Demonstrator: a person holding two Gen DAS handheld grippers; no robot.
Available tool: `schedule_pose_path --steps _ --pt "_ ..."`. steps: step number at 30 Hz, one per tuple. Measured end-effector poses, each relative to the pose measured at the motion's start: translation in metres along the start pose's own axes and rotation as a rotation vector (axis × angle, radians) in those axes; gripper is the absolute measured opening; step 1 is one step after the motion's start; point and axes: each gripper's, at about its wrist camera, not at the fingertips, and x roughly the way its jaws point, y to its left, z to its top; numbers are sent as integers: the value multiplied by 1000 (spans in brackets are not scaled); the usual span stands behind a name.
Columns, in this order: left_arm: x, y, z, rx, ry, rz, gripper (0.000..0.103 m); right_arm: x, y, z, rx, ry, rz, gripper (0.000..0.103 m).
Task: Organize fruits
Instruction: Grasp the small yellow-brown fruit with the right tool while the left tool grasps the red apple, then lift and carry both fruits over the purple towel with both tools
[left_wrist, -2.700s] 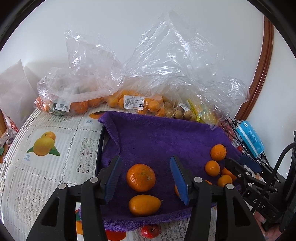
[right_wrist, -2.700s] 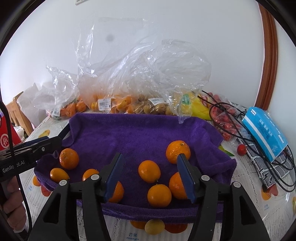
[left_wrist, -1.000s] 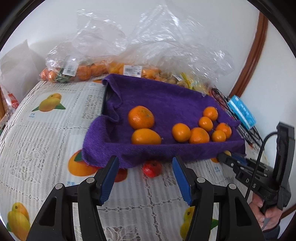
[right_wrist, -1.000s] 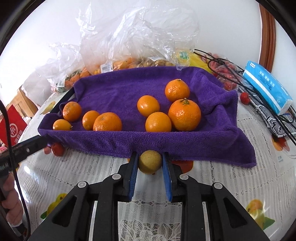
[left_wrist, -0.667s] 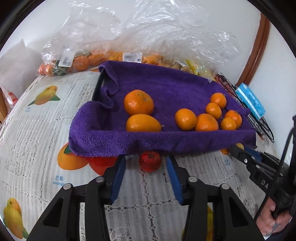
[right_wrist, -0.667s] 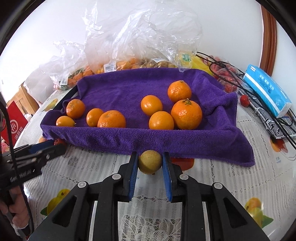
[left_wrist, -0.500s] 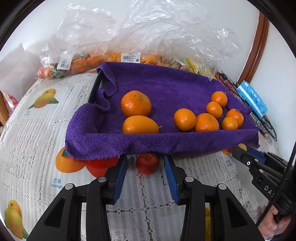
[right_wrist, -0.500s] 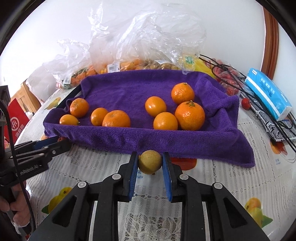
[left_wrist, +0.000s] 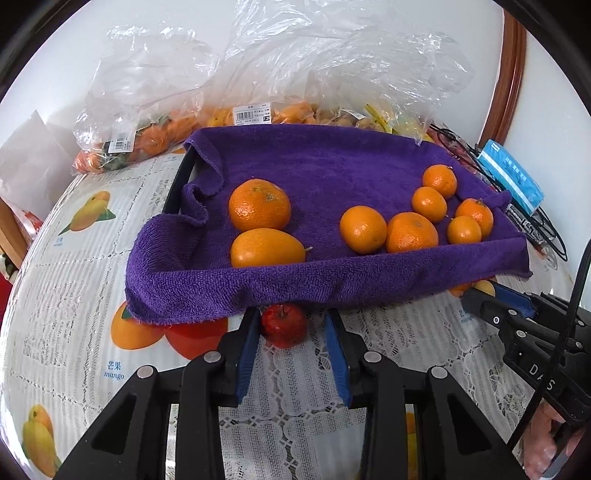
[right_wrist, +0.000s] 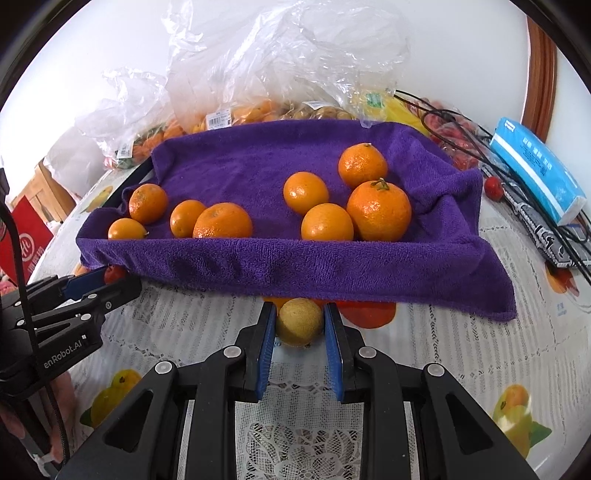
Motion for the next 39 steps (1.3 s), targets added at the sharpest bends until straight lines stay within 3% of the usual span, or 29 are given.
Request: schedule_pose_path --steps 21,27,34,39 --pt "1 -1 -1 3 1 15 32 1 3 1 -10 10 -15 29" --pt "1 -1 -1 3 1 16 32 2 10 2 -48 18 -23 37" --pt "0 1 -1 -6 -5 11 31 2 10 3 -49 18 -20 37" --pt "-2 4 0 -23 -4 -11 30 1 6 3 -31 12 -6 30"
